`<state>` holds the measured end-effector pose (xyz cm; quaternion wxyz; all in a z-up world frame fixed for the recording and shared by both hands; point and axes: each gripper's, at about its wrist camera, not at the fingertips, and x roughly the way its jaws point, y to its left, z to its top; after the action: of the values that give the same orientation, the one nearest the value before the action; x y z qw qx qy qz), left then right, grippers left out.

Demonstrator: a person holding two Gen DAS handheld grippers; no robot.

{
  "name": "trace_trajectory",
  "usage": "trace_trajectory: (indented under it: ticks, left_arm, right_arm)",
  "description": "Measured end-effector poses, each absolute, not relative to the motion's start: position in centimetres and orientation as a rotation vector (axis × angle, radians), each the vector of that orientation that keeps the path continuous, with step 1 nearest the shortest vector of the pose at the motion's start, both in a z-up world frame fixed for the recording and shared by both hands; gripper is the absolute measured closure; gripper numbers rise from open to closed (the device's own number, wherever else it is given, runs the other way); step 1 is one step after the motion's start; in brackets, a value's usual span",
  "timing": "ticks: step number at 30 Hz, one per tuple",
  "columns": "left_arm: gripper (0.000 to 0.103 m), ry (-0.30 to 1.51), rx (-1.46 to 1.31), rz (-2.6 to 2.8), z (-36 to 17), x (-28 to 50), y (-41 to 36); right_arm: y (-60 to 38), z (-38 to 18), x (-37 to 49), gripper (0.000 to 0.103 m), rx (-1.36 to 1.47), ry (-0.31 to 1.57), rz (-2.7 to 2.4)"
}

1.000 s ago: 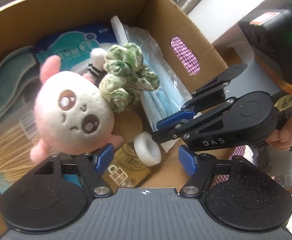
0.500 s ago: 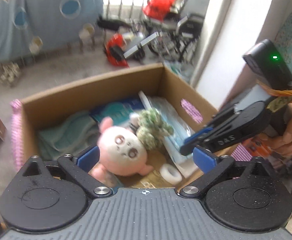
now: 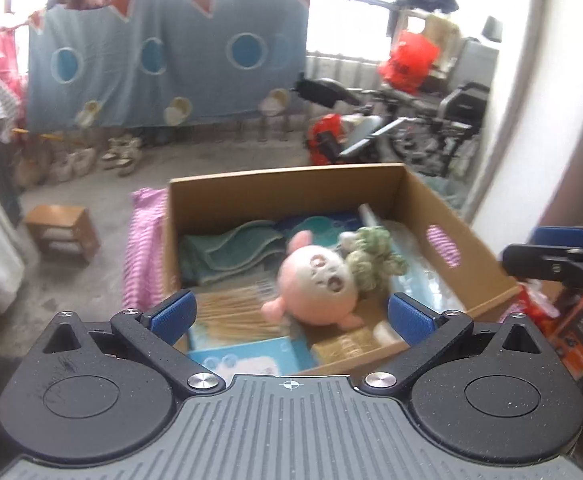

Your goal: Organize soft objects

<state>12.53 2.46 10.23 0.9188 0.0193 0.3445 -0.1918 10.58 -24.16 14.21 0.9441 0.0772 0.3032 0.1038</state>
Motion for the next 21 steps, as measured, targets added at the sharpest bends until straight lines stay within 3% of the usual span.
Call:
trace_trajectory:
  ticks: [12, 21]
  left_arm:
    - [0.0, 0.634, 0.059, -0.25, 8.4, 9.4, 1.1]
    - [0.0, 0.733, 0.022, -0.17, 7.4, 9.8, -0.3]
  right_arm:
    - [-23.7, 11.7, 8.9, 0.0, 0.204, 0.612, -0.001]
    - [-21.6, 10.9, 8.9, 0.0, 0.086, 0.665, -0.03]
